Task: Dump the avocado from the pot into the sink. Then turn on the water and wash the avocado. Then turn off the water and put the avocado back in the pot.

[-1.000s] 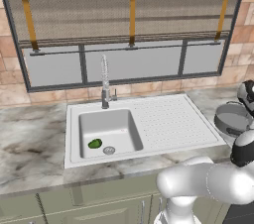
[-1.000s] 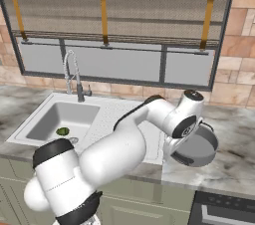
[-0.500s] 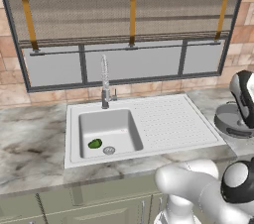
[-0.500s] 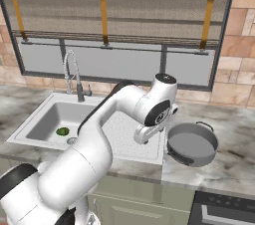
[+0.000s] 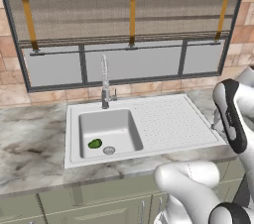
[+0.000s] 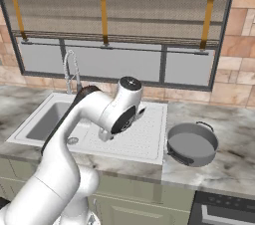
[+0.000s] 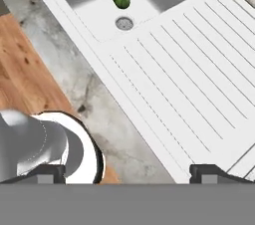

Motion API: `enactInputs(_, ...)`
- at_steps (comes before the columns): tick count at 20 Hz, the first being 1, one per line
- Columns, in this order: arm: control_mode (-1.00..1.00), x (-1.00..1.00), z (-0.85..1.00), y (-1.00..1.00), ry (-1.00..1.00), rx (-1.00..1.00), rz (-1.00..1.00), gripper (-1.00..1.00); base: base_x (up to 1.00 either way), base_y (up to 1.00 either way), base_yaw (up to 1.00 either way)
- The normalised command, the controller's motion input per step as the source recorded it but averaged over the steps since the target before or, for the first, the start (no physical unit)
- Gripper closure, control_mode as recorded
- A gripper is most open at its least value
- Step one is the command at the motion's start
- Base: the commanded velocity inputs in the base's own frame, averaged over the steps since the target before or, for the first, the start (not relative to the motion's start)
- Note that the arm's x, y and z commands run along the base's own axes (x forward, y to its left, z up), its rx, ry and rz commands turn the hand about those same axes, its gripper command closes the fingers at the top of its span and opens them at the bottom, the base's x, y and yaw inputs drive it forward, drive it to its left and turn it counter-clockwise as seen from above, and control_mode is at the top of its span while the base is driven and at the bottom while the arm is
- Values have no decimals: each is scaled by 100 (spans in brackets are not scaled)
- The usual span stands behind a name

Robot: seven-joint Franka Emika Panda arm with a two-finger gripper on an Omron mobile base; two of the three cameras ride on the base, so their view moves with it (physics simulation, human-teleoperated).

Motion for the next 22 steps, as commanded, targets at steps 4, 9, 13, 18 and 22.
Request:
enactInputs(4, -100, 20, 9, 65, -11, 31, 0, -100, 0, 0, 0)
enactInputs(9, -100, 42, 10, 56, -9, 35, 0, -100, 0, 0, 0)
enactInputs(13, -100, 63, 9, 60, -7, 33, 0, -100, 0, 0, 0)
enactInputs(18, -100, 67, 4, 55, -4, 30, 0, -100, 0, 0, 0)
enactInputs(22, -100, 53, 0, 54, -5, 25, 0, -100, 0, 0, 0)
